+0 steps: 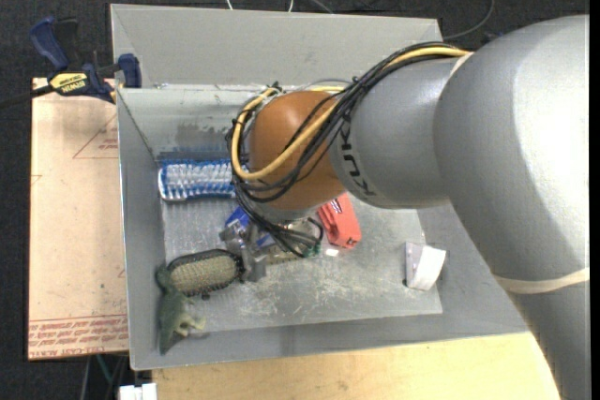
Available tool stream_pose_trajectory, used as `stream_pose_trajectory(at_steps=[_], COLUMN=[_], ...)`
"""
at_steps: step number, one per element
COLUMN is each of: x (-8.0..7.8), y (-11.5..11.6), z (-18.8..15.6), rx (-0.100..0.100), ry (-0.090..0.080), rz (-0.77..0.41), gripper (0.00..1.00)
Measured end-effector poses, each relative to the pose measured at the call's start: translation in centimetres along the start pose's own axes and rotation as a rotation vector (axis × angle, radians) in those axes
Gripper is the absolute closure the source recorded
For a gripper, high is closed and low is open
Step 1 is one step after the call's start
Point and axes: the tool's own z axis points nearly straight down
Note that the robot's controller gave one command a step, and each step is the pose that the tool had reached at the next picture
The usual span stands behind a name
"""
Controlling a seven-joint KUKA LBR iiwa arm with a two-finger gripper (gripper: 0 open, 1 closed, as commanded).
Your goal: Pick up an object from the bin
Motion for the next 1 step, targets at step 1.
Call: stream_pose_trajectory(at_steps=[1], x=[0.0], y=[0.0], z=[0.0], rx=[0.0], ry=[0.0], rz=[0.0], gripper=[1.0])
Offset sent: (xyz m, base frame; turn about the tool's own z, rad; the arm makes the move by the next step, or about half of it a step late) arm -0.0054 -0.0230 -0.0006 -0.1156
